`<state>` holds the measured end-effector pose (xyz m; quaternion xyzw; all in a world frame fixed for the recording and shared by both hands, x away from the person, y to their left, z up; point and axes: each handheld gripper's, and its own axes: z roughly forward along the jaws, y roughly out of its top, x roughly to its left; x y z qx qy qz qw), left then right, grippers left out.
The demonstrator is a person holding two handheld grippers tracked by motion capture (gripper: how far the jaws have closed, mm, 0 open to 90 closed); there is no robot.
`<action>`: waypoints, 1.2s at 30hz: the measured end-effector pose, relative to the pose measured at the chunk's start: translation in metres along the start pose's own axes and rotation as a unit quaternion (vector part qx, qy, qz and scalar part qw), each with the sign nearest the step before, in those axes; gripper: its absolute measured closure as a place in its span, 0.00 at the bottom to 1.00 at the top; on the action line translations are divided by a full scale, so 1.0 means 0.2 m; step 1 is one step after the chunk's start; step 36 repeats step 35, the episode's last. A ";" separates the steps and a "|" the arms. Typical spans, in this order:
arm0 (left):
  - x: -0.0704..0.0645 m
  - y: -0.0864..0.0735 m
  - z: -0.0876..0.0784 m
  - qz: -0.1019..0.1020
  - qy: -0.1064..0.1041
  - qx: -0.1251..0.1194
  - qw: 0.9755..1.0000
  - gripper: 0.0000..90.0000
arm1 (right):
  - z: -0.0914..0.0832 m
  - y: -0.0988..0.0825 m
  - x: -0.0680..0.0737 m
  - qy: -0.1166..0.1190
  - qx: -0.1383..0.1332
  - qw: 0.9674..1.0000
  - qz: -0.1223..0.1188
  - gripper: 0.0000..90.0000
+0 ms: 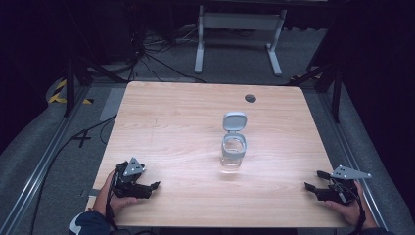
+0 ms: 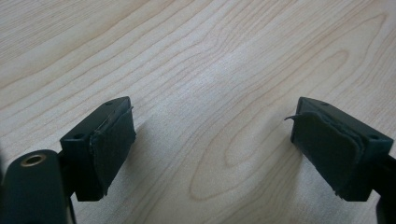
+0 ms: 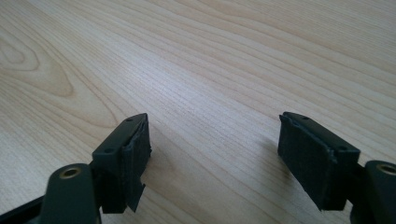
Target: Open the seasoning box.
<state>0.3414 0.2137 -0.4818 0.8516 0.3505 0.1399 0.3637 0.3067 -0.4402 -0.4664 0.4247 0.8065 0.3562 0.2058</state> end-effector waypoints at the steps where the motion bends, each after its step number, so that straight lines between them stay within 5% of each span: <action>1: 0.00 0.00 0.00 0.000 0.000 0.000 1.000 0.15 | 0.00 0.00 0.00 0.000 0.000 1.000 0.000 0.28; 36: 0.01 0.00 0.00 -0.005 0.001 0.001 1.000 0.16 | 0.00 0.00 0.00 0.004 0.001 1.000 -0.006 0.28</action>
